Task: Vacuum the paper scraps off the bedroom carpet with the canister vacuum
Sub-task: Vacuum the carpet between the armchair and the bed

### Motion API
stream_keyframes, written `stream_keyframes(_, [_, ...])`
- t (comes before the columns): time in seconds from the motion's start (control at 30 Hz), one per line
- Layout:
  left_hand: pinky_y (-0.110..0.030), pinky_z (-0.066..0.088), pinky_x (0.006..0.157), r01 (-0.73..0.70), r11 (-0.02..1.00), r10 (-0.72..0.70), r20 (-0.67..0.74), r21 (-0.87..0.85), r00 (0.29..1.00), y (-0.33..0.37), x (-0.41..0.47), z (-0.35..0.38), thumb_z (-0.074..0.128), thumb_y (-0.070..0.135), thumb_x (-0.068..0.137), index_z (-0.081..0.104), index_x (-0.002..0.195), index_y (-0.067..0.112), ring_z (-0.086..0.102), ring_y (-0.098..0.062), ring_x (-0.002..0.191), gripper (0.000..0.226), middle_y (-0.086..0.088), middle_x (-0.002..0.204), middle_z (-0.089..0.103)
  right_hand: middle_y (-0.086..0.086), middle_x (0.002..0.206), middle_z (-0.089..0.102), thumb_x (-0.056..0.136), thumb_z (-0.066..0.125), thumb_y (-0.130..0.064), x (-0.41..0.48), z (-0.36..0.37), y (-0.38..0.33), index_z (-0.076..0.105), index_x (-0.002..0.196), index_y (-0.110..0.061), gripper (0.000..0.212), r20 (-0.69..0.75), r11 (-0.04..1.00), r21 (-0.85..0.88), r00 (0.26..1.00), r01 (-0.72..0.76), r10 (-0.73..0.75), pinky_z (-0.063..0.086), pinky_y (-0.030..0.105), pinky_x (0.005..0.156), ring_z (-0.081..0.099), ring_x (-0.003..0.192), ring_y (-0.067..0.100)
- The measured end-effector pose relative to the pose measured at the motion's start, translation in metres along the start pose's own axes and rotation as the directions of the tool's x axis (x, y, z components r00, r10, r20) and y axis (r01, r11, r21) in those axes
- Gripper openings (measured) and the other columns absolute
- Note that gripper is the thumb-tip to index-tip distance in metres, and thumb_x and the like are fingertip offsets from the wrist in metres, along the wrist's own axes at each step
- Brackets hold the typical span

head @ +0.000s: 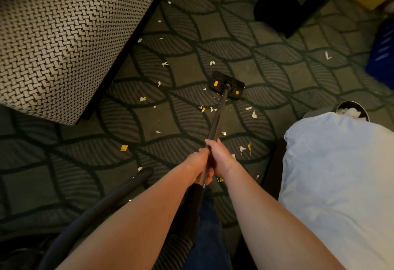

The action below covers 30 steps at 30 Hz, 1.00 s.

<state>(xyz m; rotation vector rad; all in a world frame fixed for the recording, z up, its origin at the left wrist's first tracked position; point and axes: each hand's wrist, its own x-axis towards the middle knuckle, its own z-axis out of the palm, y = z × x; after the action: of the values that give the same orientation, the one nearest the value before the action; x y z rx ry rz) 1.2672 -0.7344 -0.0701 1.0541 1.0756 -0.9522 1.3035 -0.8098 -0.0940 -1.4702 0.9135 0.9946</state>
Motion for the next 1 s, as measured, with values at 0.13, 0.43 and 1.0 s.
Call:
stream_keyframes(0.13, [-0.02,0.038,0.038,-0.029,0.999,0.03,-0.029,0.04,0.999,-0.003,-0.015,-0.002,0.033,0.043,0.102,0.058,0.101,0.002,0.042,-0.013,0.044,0.049,-0.005,0.057,0.046,0.011,0.131,0.054,0.101,0.049,-0.026,-0.015,0.004,0.006,0.024,0.154,-0.03,0.059,-0.006,0.998,-0.057,1.0,0.006,-0.006,0.05,0.045,0.095,0.057,0.113,0.028])
stream_keyframes(0.43, [-0.029,0.047,0.057,0.009,1.0,-0.009,0.008,0.013,1.0,-0.019,-0.052,-0.004,0.036,0.045,0.1,0.061,0.095,0.008,0.047,-0.015,0.049,0.045,-0.005,0.059,0.051,0.013,0.126,0.06,0.1,0.051,-0.033,-0.049,0.002,0.013,0.038,0.147,-0.023,0.049,-0.027,0.994,-0.084,0.997,-0.068,0.066,0.053,0.044,0.085,0.061,0.111,0.028])
stream_keyframes(1.0, [-0.036,0.053,0.075,0.021,0.982,-0.023,0.006,0.188,1.0,-0.036,-0.121,0.018,0.034,0.047,0.101,0.063,0.105,0.004,0.063,-0.026,0.072,0.052,-0.018,0.086,0.069,0.014,0.103,0.061,0.098,0.049,-0.046,-0.119,-0.019,0.024,0.057,0.129,-0.01,0.049,0.009,0.978,-0.078,0.981,-0.192,0.194,0.045,0.034,0.063,0.058,0.085,0.027])
